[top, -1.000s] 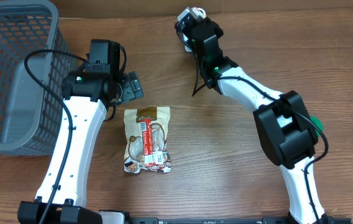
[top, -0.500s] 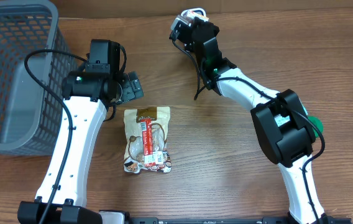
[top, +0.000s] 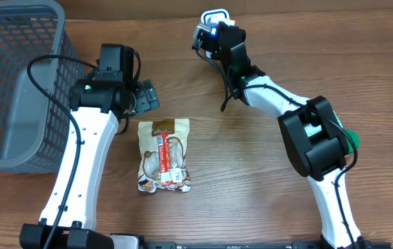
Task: Scan the item barcode
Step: 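Hold the Kleenex pack in front of the scanner window, then carry the Kleenex pack right and release it beside the wipes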
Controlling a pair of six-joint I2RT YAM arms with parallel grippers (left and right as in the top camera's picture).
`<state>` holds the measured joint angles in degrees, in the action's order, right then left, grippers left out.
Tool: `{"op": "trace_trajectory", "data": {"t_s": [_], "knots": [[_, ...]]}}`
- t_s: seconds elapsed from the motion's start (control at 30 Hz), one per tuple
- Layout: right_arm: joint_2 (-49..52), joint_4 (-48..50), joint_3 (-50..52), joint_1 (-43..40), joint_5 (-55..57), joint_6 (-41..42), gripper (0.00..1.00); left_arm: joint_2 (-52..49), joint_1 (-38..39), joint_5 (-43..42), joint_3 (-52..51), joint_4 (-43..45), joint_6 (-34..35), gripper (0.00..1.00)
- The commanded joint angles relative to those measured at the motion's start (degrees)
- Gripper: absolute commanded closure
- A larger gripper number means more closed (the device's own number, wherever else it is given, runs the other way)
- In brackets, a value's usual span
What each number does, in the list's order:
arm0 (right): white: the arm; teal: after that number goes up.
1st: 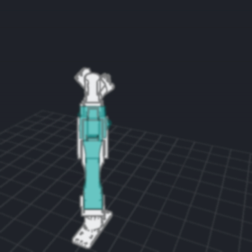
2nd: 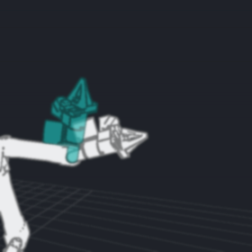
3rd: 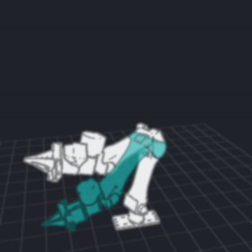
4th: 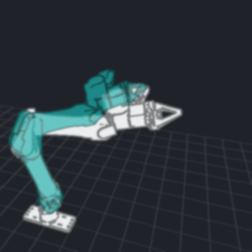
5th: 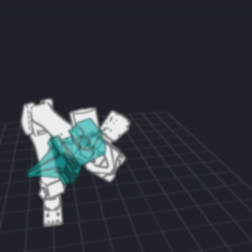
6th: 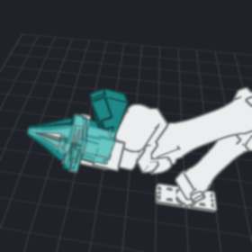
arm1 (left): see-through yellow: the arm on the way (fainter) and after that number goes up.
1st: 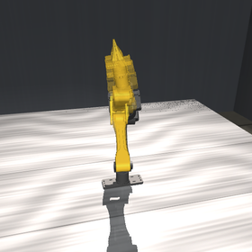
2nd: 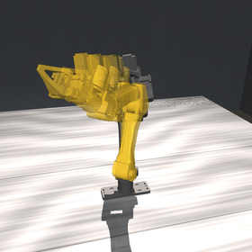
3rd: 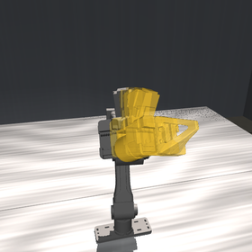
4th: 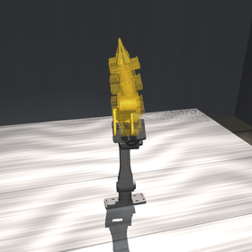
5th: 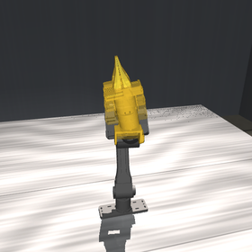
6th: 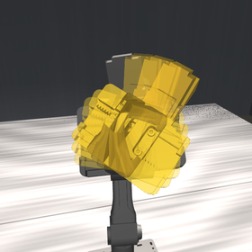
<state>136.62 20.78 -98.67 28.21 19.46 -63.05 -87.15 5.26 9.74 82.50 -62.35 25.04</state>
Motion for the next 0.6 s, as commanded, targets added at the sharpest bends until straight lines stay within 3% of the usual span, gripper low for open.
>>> {"op": "trace_trajectory", "data": {"t_s": [0.0, 0.23, 0.4, 0.57], "knots": [[1.7, 2.6, -1.0, 0.0, -0.7, -0.5, 0.96, 0.3, 0.0, 1.0, 0.5, 0.0, -0.8, 0.0], [1.1, 5.6, -1.2, 0.7, 6.0, 4.7, 0.96, 0.3, 0.0, 0.9, 0.5, 0.0, -0.8, 0.0], [-3.7, 6.9, -1.2, 2.8, 9.9, 13.6, 0.96, 0.3, 0.0, 1.0, 0.5, 0.0, -0.8, 0.0], [-12.2, 0.6, -1.2, 4.1, 11.9, 25.5, 0.96, 0.3, 0.0, 0.9, 0.5, 0.0, -0.9, 0.0]]}}
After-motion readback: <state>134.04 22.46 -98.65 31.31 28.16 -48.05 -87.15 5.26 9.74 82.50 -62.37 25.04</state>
